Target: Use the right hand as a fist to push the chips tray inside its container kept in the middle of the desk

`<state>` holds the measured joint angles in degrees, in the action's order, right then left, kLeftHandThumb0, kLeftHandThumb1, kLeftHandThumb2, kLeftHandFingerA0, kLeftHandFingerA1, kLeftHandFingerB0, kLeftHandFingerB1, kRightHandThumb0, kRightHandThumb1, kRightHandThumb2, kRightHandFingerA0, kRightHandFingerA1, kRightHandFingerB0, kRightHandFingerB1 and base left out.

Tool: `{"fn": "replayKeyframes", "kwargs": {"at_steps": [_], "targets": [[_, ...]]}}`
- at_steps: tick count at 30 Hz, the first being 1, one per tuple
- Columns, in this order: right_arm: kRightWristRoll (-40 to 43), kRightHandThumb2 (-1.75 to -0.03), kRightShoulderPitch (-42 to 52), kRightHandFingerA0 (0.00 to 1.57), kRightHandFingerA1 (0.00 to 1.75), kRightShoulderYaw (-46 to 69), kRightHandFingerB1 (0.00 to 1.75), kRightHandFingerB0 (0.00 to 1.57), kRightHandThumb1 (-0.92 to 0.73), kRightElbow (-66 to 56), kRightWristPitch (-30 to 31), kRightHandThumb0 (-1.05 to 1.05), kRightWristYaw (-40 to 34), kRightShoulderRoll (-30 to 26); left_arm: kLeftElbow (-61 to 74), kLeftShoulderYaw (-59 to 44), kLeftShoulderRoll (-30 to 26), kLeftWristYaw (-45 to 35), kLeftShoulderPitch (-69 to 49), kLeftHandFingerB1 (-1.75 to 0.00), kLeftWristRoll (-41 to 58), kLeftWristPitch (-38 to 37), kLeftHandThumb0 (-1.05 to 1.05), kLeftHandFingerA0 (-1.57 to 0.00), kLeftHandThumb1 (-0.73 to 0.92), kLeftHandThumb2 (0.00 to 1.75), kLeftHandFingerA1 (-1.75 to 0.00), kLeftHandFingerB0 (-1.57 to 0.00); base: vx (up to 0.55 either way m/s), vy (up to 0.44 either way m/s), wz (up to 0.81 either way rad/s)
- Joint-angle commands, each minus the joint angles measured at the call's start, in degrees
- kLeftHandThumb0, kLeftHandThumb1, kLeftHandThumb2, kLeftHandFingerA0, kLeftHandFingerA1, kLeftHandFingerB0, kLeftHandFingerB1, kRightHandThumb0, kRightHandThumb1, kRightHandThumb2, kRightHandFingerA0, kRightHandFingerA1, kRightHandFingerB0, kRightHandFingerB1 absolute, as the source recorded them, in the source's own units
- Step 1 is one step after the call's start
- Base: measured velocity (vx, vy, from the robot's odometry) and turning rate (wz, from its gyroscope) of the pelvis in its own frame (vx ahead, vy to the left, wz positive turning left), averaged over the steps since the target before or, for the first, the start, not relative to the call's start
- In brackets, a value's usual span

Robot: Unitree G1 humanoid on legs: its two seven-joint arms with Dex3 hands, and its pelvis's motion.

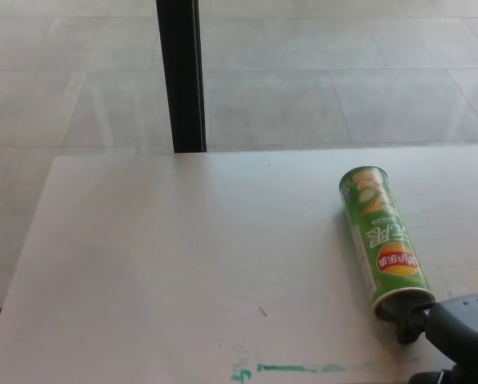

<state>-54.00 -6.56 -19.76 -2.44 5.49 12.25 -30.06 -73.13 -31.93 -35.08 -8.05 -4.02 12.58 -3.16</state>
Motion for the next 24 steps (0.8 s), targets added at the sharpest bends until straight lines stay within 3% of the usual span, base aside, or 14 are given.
{"fn": "replayKeyframes", "kwargs": {"at_steps": [1, 4, 5, 6, 7, 8, 11, 13, 14, 17, 18, 19, 20, 24], "targets": [[-1.6, -0.62, -2.95, 1.1, 1.23, -1.09, 0.89, 0.41, -0.69, 3.02, 0.11, -0.8, -0.7, -0.09, 0.09, 0.18, -0.68, 0.57, -0.57, -0.51, 0.41, -0.78, -0.76, -0.58, 0.92, 0.7, -0.7, -0.45, 0.0, 0.0, 0.0], [-1.37, -0.62, -5.16, 1.12, 1.23, -1.37, 0.89, 0.42, -0.7, 4.79, 0.25, -0.81, -0.65, 0.11, 0.16, 0.14, -0.83, 0.13, -0.57, -0.51, 0.52, -0.37, -0.79, -0.55, 0.92, 0.7, -0.7, -0.41, 0.0, 0.0, 0.0], [-1.39, -0.62, -5.62, 1.11, 1.26, -1.44, 0.9, 0.41, -0.7, 4.97, 0.52, -0.81, -0.54, 0.24, 0.08, 0.11, -0.87, 0.09, -0.48, -0.58, 0.57, -0.04, -0.76, -0.52, 0.72, 1.11, -0.7, -0.37, 0.0, 0.0, 0.0], [-1.36, -0.62, -5.72, 1.11, 1.26, -1.49, 0.9, 0.41, -0.7, 5.06, 0.56, -0.81, -0.57, 0.24, 0.08, 0.11, -0.87, 0.08, -0.47, -0.58, 0.58, 0.0, -0.76, -0.52, 0.72, 1.11, -0.7, -0.37, 0.0, 0.0, 0.0], [-1.13, -0.98, -6.18, 1.15, 1.21, -1.45, 0.84, 0.44, -0.5, 5.69, 0.23, -0.8, -1.4, 0.42, -0.06, 0.37, -0.81, 0.41, -0.39, -0.5, 0.27, -0.2, -0.78, -0.57, 0.92, 0.72, -0.68, -0.43, 0.0, 0.0, 0.0], [-0.78, -0.63, -6.96, 1.15, 1.34, -1.4, 0.94, 0.39, -0.69, 6.68, -0.36, -0.81, -2.62, 0.73, -0.28, 0.6, -0.75, 0.5, -0.28, -0.51, -0.01, -0.41, -0.77, -0.53, 0.92, 0.72, -0.67, -0.42, 0.0, 0.0, 0.0], [-0.44, -0.63, -7.65, 1.11, 1.37, -1.59, 0.94, 0.38, -0.69, 7.34, -0.8, -0.81, -2.48, 0.92, -0.31, 0.37, -0.63, 0.34, -0.27, -0.5, 0.35, -0.36, -0.75, -0.54, 0.92, 0.71, -0.67, -0.42, 0.0, 0.0, 0.0], [-1.18, -0.63, -7.93, 1.13, 1.34, -2.06, 0.95, 0.39, -0.7, 7.94, -0.72, -0.82, -3.13, 1.19, -0.18, 0.29, -0.6, -0.04, -0.48, -0.59, 0.48, -0.48, -0.76, -0.52, 0.72, 1.1, -0.71, -0.39, 0.0, 0.0, 0.0], [-1.34, -0.62, -8.0, 1.14, 1.32, -2.29, 0.94, 0.41, -0.7, 8.16, -0.71, -0.82, -3.11, 1.27, -0.16, 0.43, -0.57, -0.01, -0.61, -0.51, 0.32, -0.8, -0.79, -0.54, 0.92, 0.71, -0.66, -0.43, 0.0, 0.0, 0.0], [-1.72, -0.62, -7.86, 1.16, 1.27, -2.79, 0.93, 0.41, -0.71, 8.27, -0.88, -0.82, -3.11, 1.08, -0.05, -0.4, -0.52, 0.24, -0.39, -0.52, 1.32, 0.6, -0.77, -0.56, 0.92, 0.68, -0.7, -0.49, 0.0, 0.0, 0.0], [-1.27, -0.61, -6.96, 1.15, 1.16, -2.63, 0.89, 0.41, -0.71, 6.74, -0.4, -0.82, -1.25, 0.75, -0.31, 0.21, -0.41, 0.79, -0.36, -0.61, 0.48, -0.46, -0.75, -0.58, 0.72, 1.1, -0.74, -0.42, 0.0, 0.0, 0.0], [-1.08, -0.61, -6.56, 1.15, 1.16, -2.57, 0.89, 0.41, -0.71, 6.08, -0.19, -0.82, -0.46, 0.61, -0.42, 0.47, -0.37, 1.03, -0.35, -0.61, 0.1, -0.92, -0.75, -0.58, 0.72, 1.1, -0.74, -0.42, 0.0, 0.0, 0.0], [-0.1, -0.61, -5.85, 1.18, 1.15, -2.09, 0.88, 0.43, -0.7, 5.25, -0.52, -0.81, -0.07, 0.42, -0.41, 0.38, -0.44, 0.83, -0.28, -0.52, 0.27, -0.5, -0.8, -0.58, 0.92, 0.69, -0.73, -0.45, 0.0, 0.0, 0.0], [2.98, -0.62, -2.52, 1.17, 1.03, -0.6, 0.89, 0.44, -0.69, 0.88, -1.06, -0.81, 3.37, -0.92, -0.25, 0.35, -0.37, 0.37, -0.51, -0.51, 0.39, -0.75, -0.81, -0.58, 0.92, 0.69, -0.7, -0.46, 0.0, 0.0, 0.0]]}}
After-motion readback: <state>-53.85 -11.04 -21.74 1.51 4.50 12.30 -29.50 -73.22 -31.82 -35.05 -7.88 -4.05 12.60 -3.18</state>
